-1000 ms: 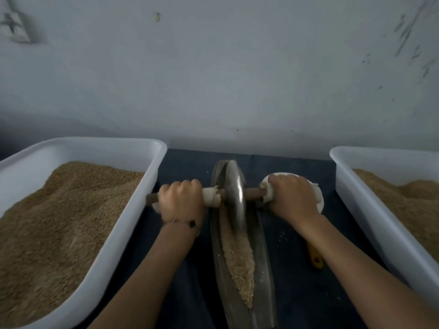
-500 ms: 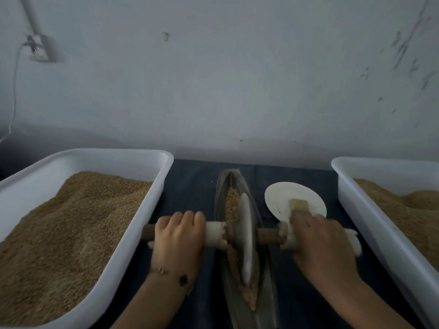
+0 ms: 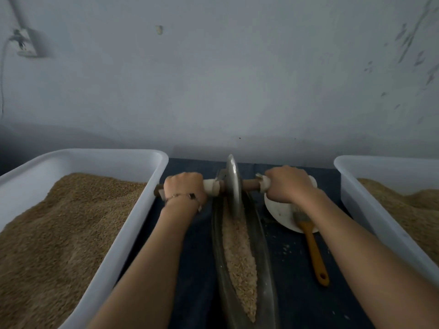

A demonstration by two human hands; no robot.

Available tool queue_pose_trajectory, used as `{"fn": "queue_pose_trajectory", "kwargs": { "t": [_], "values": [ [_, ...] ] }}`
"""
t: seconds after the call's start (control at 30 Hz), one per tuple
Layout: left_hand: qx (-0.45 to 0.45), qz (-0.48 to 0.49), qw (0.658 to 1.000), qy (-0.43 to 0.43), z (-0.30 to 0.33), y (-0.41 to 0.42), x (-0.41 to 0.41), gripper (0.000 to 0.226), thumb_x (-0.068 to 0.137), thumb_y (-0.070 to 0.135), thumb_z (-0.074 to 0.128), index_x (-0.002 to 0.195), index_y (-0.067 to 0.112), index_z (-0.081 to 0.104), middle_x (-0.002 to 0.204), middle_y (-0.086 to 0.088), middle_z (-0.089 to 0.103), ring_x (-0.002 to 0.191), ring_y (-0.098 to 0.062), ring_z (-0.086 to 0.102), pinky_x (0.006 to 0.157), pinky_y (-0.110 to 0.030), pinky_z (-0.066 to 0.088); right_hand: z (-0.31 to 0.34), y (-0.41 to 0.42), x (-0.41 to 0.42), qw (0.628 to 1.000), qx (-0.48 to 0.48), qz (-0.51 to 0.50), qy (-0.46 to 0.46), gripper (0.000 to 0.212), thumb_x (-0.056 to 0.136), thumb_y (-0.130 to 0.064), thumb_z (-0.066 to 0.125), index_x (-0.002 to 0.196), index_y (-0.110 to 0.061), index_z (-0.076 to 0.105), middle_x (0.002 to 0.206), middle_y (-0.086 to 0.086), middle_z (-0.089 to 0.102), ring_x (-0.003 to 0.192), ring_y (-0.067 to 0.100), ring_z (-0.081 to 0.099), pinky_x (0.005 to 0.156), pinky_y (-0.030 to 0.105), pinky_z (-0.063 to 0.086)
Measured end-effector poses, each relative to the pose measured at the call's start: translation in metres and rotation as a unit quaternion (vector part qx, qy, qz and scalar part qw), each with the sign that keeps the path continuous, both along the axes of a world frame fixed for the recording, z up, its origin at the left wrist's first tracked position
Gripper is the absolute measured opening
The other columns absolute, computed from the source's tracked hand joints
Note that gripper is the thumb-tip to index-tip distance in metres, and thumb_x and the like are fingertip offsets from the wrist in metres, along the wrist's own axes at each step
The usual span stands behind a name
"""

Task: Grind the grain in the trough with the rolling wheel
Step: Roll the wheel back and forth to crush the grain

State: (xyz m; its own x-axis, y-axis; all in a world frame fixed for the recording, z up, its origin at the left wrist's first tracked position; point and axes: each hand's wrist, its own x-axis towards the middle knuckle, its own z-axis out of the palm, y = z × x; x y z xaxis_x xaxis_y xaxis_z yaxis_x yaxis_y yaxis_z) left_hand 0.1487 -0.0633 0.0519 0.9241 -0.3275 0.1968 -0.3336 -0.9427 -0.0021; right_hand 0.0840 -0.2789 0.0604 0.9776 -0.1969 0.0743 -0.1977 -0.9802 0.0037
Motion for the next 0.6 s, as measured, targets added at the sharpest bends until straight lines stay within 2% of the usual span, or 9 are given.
{"fn": "queue_pose_trajectory", "kwargs": {
  "t": [0.1, 0.2, 0.27, 0.33, 0.4, 0.5, 0.6],
  "values": [
    [-0.002, -0.011, 1.0, 0.005, 0.0, 0.0, 0.001, 0.011, 0.089, 0.029, 0.057, 0.097, 0.021, 0.058, 0.083, 0.001, 0.053, 0.075, -0.016, 0.045, 0.072, -0.03, 0.036, 0.0, 0.006, -0.004, 1.0, -0.006, -0.012, -0.016, 0.014, 0.079, -0.025, 0.054, 0.07, -0.027, 0.043, 0.073, -0.005, 0.052, 0.063, 0.014, 0.047, 0.053, 0.03, 0.031],
    [-0.041, -0.039, 0.996, -0.063, -0.018, 0.015, -0.029, 0.016, 0.084, 0.03, 0.062, 0.085, 0.023, 0.048, 0.087, 0.003, 0.057, 0.074, -0.013, 0.043, 0.072, -0.029, 0.033, -0.016, 0.019, -0.038, 0.996, -0.029, -0.014, -0.085, 0.012, 0.079, -0.023, 0.059, 0.082, -0.025, 0.047, 0.08, -0.005, 0.054, 0.072, 0.018, 0.05, 0.063, 0.032, 0.035],
    [-0.066, -0.074, 0.988, -0.116, -0.03, 0.029, -0.056, 0.026, 0.072, 0.026, 0.075, 0.08, 0.02, 0.051, 0.082, 0.0, 0.062, 0.072, -0.016, 0.052, 0.072, -0.032, 0.039, -0.03, 0.027, -0.068, 0.986, -0.078, 0.001, -0.148, 0.019, 0.074, -0.018, 0.065, 0.084, -0.023, 0.05, 0.079, -0.004, 0.057, 0.073, 0.019, 0.053, 0.063, 0.032, 0.032],
    [-0.105, -0.124, 0.971, -0.175, -0.04, 0.04, -0.075, 0.033, 0.054, 0.015, 0.086, 0.072, 0.012, 0.059, 0.069, -0.005, 0.062, 0.063, -0.024, 0.059, 0.066, -0.037, 0.047, -0.041, 0.031, -0.092, 0.976, -0.107, 0.028, -0.187, 0.03, 0.065, -0.014, 0.071, 0.076, -0.023, 0.044, 0.072, -0.004, 0.055, 0.065, 0.017, 0.046, 0.061, 0.031, 0.026],
    [-0.106, -0.135, 0.968, -0.183, -0.041, 0.042, -0.08, 0.033, 0.051, 0.012, 0.087, 0.07, 0.011, 0.06, 0.065, -0.006, 0.062, 0.06, -0.025, 0.059, 0.065, -0.036, 0.047, -0.044, 0.03, -0.1, 0.971, -0.107, 0.031, -0.209, 0.037, 0.061, -0.014, 0.073, 0.072, -0.024, 0.039, 0.066, -0.005, 0.052, 0.062, 0.014, 0.036, 0.061, 0.029, 0.024],
    [-0.03, -0.084, 0.99, -0.107, -0.032, 0.035, -0.066, 0.02, 0.078, 0.031, 0.069, 0.081, 0.024, 0.05, 0.08, 0.006, 0.059, 0.072, -0.013, 0.051, 0.071, -0.028, 0.037, -0.037, 0.027, -0.085, 0.99, -0.081, -0.002, -0.12, 0.022, 0.074, -0.024, 0.063, 0.079, -0.027, 0.042, 0.073, -0.011, 0.05, 0.067, 0.012, 0.042, 0.062, 0.029, 0.028],
    [-0.002, -0.064, 0.998, -0.022, -0.018, 0.023, -0.035, 0.017, 0.084, 0.039, 0.058, 0.08, 0.028, 0.045, 0.071, 0.011, 0.047, 0.068, -0.009, 0.045, 0.066, -0.027, 0.036, -0.02, 0.014, -0.052, 1.0, 0.007, -0.007, -0.013, 0.008, 0.075, -0.027, 0.057, 0.077, -0.029, 0.05, 0.075, -0.009, 0.057, 0.068, 0.011, 0.052, 0.057, 0.028, 0.034]
  ]
}}
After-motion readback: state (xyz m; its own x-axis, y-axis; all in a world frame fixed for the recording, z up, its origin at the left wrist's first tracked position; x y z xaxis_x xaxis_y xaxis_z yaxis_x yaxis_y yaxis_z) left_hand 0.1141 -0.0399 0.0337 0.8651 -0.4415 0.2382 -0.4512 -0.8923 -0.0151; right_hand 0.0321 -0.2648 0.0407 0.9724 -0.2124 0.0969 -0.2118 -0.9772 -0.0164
